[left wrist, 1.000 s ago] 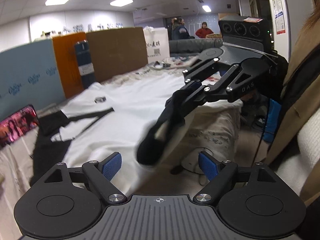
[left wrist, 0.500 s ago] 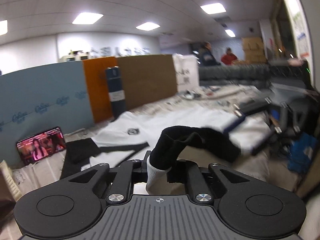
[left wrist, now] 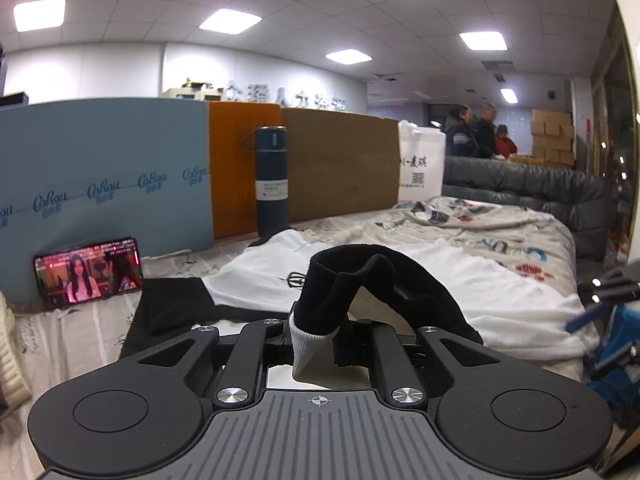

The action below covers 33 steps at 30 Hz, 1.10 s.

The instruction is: Fold clothes

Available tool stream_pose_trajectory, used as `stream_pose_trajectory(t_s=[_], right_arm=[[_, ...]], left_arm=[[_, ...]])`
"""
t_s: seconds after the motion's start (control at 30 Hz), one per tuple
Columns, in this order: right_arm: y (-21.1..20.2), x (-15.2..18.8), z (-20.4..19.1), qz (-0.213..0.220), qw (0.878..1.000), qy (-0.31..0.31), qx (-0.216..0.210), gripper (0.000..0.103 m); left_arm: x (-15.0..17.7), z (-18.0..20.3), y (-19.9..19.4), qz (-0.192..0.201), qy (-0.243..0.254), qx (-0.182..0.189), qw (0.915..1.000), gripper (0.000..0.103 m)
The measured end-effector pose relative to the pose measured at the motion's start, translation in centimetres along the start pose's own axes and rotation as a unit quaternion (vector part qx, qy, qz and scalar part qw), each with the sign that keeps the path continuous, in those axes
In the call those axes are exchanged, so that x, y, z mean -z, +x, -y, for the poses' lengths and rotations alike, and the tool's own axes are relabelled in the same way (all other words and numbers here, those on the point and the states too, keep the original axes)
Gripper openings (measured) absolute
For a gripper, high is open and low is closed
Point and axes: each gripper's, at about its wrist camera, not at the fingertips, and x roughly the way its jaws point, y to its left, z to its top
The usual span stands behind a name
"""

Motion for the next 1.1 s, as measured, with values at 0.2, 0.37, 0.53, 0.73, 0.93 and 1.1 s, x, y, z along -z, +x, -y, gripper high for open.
stream_pose_trajectory(t_s=[0.2, 0.37, 0.53, 0.73, 0.93, 1.1], right_arm=[[0.4, 1.7, -1.8, -0.026, 0.989, -0.109, 0.095, 0.048], [-0.8, 2.3, -2.0, -0.016, 0.987, -0.114, 0.109, 0.011], [-3.1, 0.2, 0.4, 0.027, 0.991, -0.078, 0.103, 0.004], [-2.5, -3.4, 5.8, 0.044, 0.995, -0.065, 0.068, 0.004], [1.1, -4.9, 10.0, 0.009, 0.998, -0.039, 0.042, 0.004], [3.0, -4.3, 11.9, -0.003, 0.997, 0.015, 0.072, 0.037]], left_arm=[[-0.3, -0.4, 1.0, -0.009, -0.014, 0.0, 0.9999, 0.012], [-0.3, -0.6, 1.0, -0.012, -0.017, 0.005, 0.9998, 0.012], [-1.3, -0.8, 0.8, 0.007, -0.015, 0.001, 0.9999, 0.012], [-3.0, -1.8, 3.5, -0.004, 0.007, -0.003, 1.0, 0.012], [-2.7, -3.4, 6.6, -0.05, 0.001, -0.001, 0.9987, 0.012], [-1.7, -5.1, 8.0, -0.098, -0.03, -0.04, 0.994, 0.025]])
